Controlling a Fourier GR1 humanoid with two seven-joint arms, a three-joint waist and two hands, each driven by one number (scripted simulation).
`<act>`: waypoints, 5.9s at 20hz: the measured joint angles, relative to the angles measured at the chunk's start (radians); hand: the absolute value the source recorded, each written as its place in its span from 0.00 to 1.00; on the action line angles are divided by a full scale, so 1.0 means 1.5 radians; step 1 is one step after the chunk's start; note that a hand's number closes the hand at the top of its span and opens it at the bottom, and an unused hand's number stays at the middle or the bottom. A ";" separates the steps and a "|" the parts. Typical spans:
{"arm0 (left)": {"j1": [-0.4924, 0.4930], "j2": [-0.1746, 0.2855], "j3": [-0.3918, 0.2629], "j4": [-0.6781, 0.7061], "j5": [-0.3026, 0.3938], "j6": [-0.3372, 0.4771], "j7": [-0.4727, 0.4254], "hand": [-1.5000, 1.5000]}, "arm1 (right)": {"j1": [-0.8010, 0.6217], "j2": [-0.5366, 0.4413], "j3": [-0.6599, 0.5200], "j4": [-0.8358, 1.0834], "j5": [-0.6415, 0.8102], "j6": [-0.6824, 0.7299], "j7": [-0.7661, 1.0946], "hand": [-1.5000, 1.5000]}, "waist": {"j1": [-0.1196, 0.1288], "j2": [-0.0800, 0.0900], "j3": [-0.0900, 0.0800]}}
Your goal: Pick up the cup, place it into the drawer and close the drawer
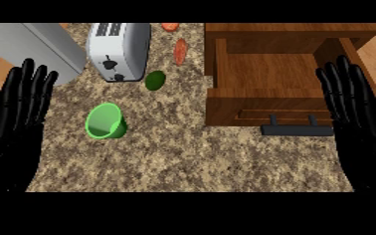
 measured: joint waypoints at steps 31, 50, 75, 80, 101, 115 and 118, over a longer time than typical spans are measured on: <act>-0.074 -0.038 0.062 0.171 0.172 -0.059 0.008 0.00 | -0.013 0.026 -0.041 0.017 -0.102 0.030 0.076 0.00 | -0.011 0.002 -0.017; -0.014 -0.020 0.115 0.322 0.148 -0.096 -0.089 0.00 | -0.041 0.022 -0.058 0.022 -0.101 0.026 0.092 0.00 | -0.011 0.002 -0.017; -0.116 0.022 0.169 0.745 0.093 -0.138 -0.360 0.00 | -0.038 0.027 -0.053 0.013 -0.111 0.040 0.105 0.00 | -0.012 0.001 -0.015; -0.138 0.032 0.179 0.840 0.088 -0.144 -0.419 0.00 | -0.051 0.019 -0.059 -0.001 -0.116 0.038 0.134 0.00 | -0.013 0.002 -0.016; -0.284 0.066 0.192 1.182 0.062 -0.168 -0.592 0.00 | -0.048 0.016 -0.072 0.014 -0.137 0.057 0.116 0.00 | -0.018 0.005 -0.017; -0.313 0.055 0.197 1.222 0.089 -0.243 -0.580 1.00 | -0.041 0.025 -0.053 0.001 -0.120 0.048 0.128 0.00 | -0.020 0.006 -0.018; -0.310 0.051 0.194 1.217 0.093 -0.263 -0.579 1.00 | -0.038 0.023 -0.056 -0.007 -0.124 0.050 0.129 0.00 | -0.021 0.006 -0.018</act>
